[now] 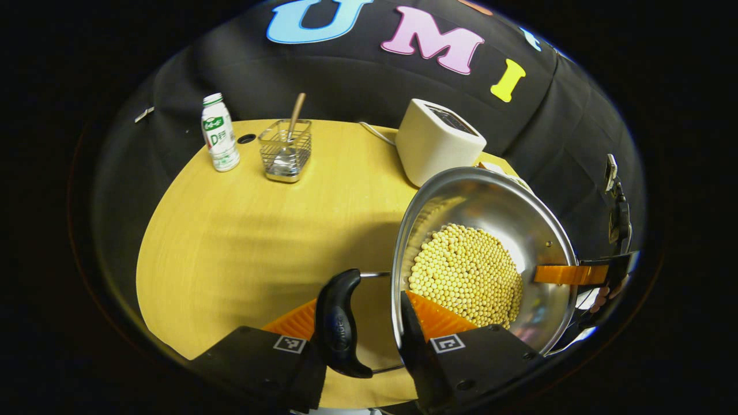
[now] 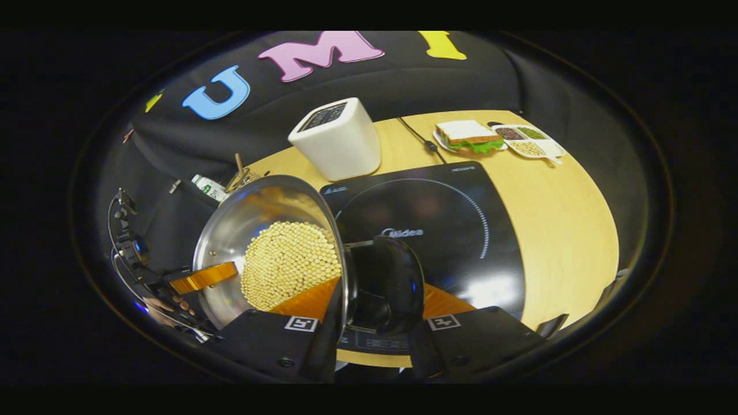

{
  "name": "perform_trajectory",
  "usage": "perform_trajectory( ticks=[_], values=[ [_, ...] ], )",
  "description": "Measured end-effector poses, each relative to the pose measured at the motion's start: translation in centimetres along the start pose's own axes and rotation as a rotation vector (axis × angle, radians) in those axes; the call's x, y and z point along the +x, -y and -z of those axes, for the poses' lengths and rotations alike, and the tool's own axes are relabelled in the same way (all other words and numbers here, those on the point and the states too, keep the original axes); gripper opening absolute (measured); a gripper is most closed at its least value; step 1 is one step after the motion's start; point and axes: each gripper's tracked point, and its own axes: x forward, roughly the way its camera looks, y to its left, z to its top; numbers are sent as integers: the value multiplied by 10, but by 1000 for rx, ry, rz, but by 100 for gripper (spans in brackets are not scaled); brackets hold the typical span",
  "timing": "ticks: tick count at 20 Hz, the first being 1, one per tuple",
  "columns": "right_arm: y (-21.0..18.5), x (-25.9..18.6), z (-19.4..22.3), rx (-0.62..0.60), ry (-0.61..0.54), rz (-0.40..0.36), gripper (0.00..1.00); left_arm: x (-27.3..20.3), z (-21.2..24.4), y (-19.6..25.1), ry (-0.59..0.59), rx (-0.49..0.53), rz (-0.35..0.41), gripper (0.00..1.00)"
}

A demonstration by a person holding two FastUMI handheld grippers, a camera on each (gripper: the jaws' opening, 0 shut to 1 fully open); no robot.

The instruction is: First push the handle of the pot to place it horizontally, then grasp the pot with both hands and set it on the induction cooktop.

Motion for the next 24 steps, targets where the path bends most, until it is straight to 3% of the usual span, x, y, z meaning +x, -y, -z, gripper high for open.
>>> perform_trajectory(
  ticks=[12, 13, 14, 24],
  values=[
    [90, 13, -45, 39, -12, 26, 53, 59, -20, 82, -28, 7, 11, 63],
    [95, 14, -47, 44, -17, 28, 49, 63, -20, 85, -33, 5, 10, 63],
    [99, 15, -49, 48, -21, 28, 53, 67, -21, 88, -35, 5, 10, 63],
    [129, 29, -61, 70, -27, 37, 53, 100, -29, 110, -33, 25, 19, 63]
  ],
)
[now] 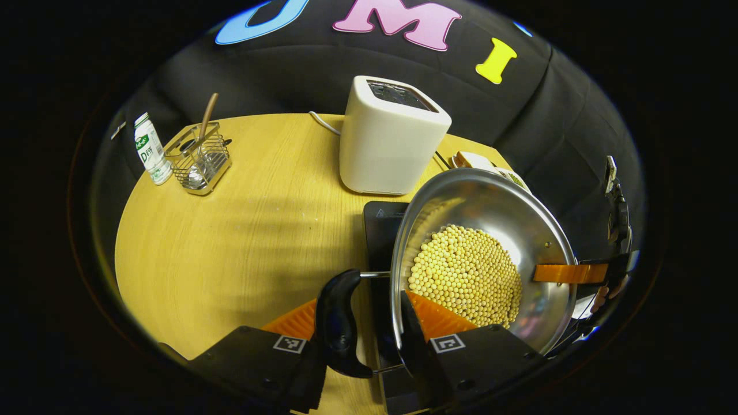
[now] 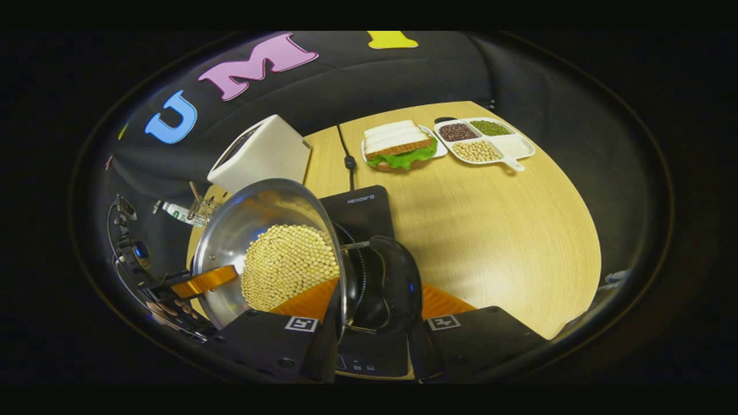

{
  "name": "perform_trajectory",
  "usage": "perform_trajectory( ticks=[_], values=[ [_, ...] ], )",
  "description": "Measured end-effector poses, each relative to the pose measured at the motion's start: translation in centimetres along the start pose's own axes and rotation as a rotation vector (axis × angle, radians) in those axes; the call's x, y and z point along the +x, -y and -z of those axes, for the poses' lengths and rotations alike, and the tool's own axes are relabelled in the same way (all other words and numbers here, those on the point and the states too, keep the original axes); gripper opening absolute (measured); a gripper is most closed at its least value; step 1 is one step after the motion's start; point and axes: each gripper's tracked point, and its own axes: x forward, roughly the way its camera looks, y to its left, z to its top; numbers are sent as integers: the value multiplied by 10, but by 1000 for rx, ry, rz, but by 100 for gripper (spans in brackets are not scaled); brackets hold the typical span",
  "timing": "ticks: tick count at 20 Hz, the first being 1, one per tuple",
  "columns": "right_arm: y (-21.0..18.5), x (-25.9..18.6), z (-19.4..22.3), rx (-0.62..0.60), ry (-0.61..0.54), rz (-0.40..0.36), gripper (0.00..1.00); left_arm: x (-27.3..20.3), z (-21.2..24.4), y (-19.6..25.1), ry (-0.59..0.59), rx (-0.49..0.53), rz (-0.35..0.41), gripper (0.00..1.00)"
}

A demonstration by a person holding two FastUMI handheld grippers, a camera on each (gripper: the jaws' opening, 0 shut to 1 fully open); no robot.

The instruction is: First push the handle of the pot to place it horizontally, then grasp the pot with both hands and set it on the induction cooktop.

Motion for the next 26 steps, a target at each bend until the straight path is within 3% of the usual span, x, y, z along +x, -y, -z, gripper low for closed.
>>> perform_trajectory(
  ticks=[20, 22, 26],
  values=[
    [4, 6, -6, 33, 16, -38, 56, 1, 2, 3, 3, -19, -23, 67],
    [5, 7, -6, 36, 4, -40, 52, 1, 3, 2, -4, -26, -29, 66],
    [4, 8, -6, 23, -4, -30, 57, -1, 5, 2, -18, -37, -44, 67]
  ],
)
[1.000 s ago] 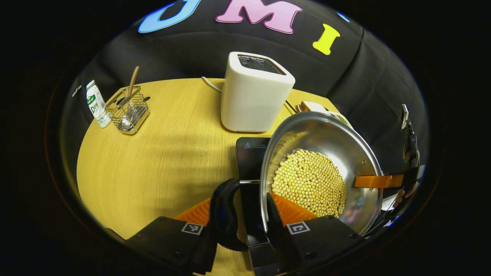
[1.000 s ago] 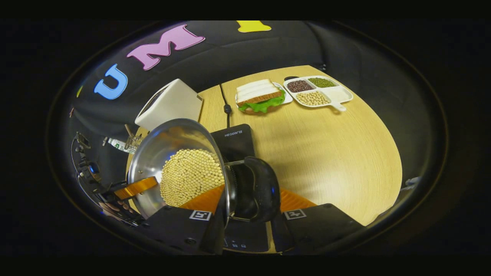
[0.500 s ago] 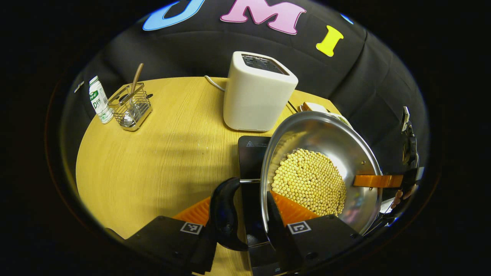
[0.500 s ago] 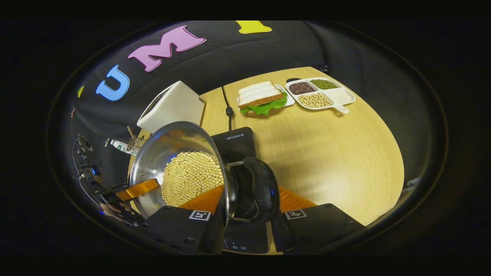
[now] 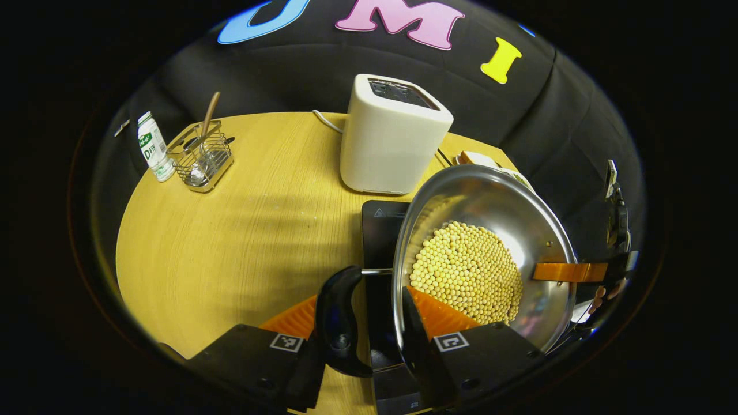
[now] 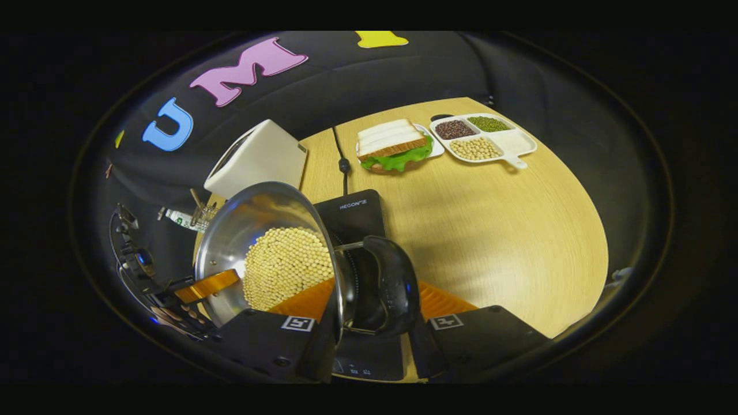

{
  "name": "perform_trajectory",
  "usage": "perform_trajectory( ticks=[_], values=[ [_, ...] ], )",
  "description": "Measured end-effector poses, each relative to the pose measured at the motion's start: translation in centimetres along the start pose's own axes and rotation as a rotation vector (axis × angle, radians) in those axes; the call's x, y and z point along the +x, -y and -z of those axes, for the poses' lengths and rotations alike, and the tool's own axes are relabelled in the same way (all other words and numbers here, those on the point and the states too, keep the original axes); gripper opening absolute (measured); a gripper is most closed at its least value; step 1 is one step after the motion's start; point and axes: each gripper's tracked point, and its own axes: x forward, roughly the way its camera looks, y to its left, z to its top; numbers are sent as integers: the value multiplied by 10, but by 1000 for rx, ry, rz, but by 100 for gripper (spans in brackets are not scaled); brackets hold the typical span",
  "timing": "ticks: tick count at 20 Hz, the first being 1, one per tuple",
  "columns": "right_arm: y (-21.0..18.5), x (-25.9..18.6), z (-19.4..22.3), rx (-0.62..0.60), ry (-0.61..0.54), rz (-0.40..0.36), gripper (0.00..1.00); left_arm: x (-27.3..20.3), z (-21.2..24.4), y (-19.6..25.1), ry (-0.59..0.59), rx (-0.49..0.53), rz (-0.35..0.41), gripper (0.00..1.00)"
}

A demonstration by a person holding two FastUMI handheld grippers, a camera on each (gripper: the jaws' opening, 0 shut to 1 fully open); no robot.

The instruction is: First push the handle of the pot to place it horizontally, then grasp the pot with both hands and set it on the induction cooktop.

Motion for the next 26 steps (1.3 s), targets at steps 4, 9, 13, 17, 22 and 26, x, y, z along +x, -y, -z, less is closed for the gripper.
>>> perform_trajectory(
  ticks=[4, 9, 13, 17, 22, 26],
  values=[
    [0, -7, 2, -32, 2, -9, 79, -14, -9, -8, 34, -1, -88, 75],
    [1, -27, -9, -28, 68, -21, 99, -41, -13, -16, 80, -29, -160, 96],
    [-3, -56, -22, -90, 170, -22, 99, -79, -30, -15, 199, -24, -204, 96],
    [-11, -96, -43, -135, 311, 3, 99, -128, -51, -8, 322, 2, -209, 96],
    [-16, -166, -83, -226, 542, 75, 99, -196, -89, -11, 466, 25, -207, 96],
    [-28, -239, -96, -219, 736, 104, 99, -270, -107, -9, 621, 32, -197, 96]
  ],
)
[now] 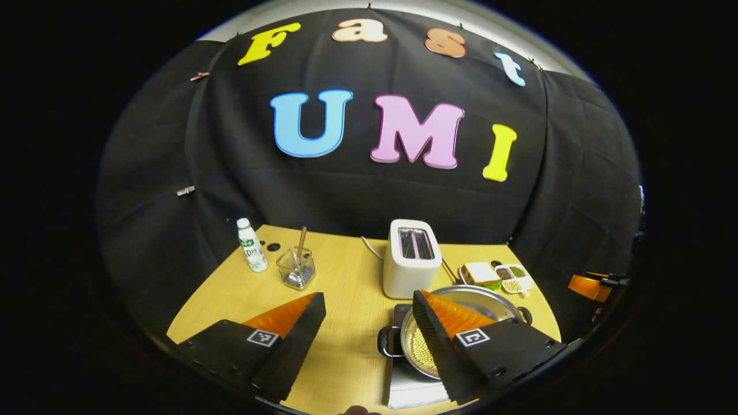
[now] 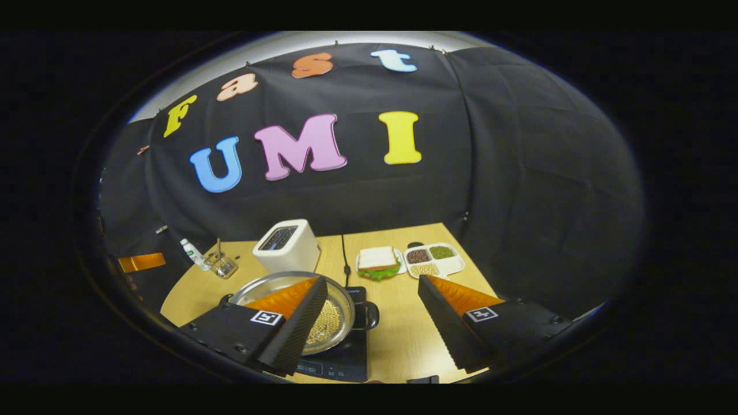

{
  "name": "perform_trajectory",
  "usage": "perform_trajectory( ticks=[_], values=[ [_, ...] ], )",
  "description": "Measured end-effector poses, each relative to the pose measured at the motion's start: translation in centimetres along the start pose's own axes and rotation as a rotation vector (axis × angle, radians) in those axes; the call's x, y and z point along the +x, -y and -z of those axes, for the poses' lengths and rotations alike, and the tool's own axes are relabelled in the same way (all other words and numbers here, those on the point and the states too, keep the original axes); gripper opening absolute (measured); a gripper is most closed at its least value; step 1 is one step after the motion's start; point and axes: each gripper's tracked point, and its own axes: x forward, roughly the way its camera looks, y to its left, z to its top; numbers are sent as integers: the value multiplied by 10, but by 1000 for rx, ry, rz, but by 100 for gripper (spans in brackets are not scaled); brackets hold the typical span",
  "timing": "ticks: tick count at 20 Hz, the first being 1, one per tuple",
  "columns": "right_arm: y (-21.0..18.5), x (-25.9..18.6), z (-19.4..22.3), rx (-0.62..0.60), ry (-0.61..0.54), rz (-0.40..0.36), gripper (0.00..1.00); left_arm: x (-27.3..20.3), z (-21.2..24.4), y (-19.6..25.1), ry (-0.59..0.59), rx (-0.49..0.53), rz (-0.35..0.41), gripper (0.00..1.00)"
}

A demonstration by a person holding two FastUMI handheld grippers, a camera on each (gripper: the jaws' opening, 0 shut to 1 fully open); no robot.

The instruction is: First push the handle of the pot to place it horizontally, then grasp the pot with both hands and set it on the induction cooktop.

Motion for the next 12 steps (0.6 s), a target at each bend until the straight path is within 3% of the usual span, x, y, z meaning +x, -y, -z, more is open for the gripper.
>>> perform_trajectory(
  ticks=[3, 7, 12],
  values=[
    [-3, -44, -31, -4, 123, 26, 99, -49, -24, -14, 110, 47, -16, 95],
    [-14, -107, -50, 5, 259, 42, 99, -121, -21, -24, 196, 5, -46, 95],
    [-15, -171, -27, -28, 312, 98, 100, -198, 3, -37, 259, -13, -78, 95]
  ],
)
